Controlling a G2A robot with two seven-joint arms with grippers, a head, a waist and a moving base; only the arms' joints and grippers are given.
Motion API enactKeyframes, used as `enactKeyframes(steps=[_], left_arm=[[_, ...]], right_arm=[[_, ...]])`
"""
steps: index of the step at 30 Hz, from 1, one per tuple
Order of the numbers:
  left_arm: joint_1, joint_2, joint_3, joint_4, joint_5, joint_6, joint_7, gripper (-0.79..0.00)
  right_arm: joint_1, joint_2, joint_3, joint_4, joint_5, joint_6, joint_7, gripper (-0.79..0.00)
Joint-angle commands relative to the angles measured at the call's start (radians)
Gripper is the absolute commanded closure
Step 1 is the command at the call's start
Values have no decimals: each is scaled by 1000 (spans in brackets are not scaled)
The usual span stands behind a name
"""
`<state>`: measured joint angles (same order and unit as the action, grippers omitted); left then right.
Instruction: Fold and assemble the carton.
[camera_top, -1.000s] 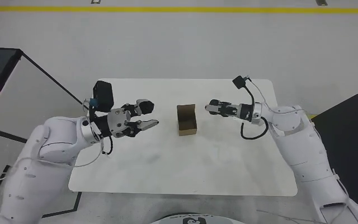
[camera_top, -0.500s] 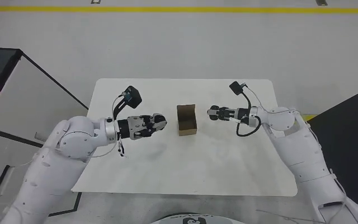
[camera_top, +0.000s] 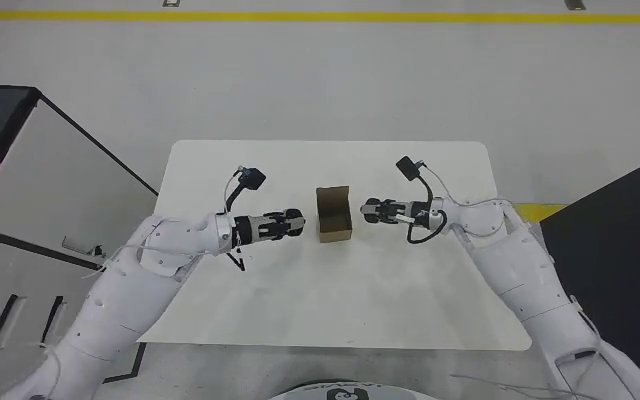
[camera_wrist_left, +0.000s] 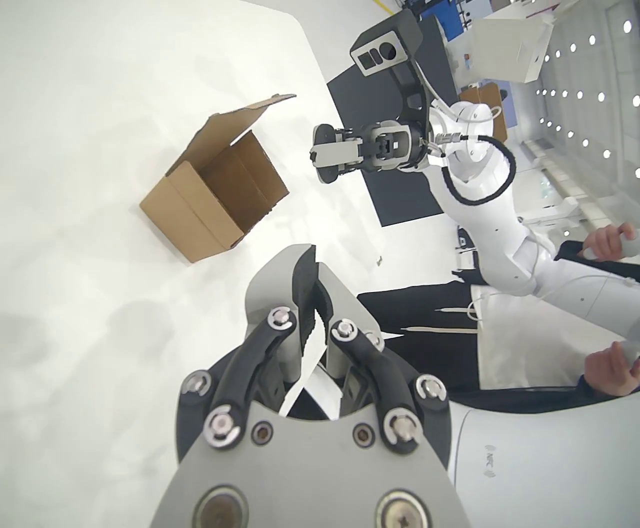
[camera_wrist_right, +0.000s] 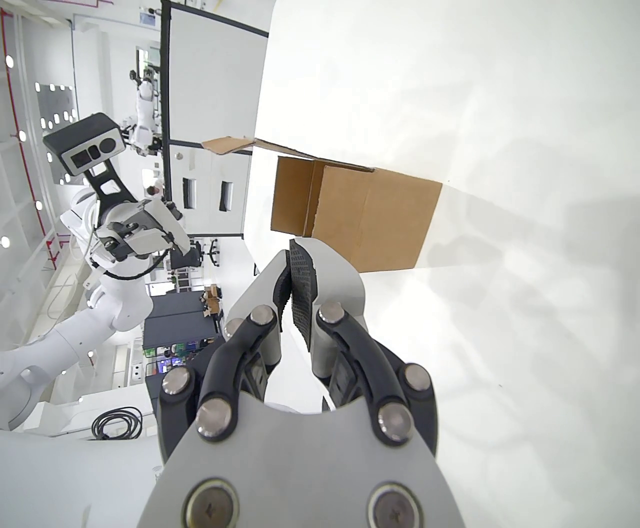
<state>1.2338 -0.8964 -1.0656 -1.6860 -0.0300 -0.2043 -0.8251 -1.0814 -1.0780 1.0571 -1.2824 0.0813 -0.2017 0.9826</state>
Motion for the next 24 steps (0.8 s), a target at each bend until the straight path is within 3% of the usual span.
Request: enactKeyframes(steps=[1, 9, 24], left_arm=[[-39, -10, 35, 38, 20, 61, -5, 0], [-26, -14, 44, 53, 22, 91, 34, 0], [-141, -87, 185, 186, -17, 158, 141, 0]], right_arm=[[15, -5, -13, 27, 19, -3, 10, 0], [7, -7, -17, 23, 14, 2, -11, 0], [21, -29, -61, 72, 28, 25, -97, 0]])
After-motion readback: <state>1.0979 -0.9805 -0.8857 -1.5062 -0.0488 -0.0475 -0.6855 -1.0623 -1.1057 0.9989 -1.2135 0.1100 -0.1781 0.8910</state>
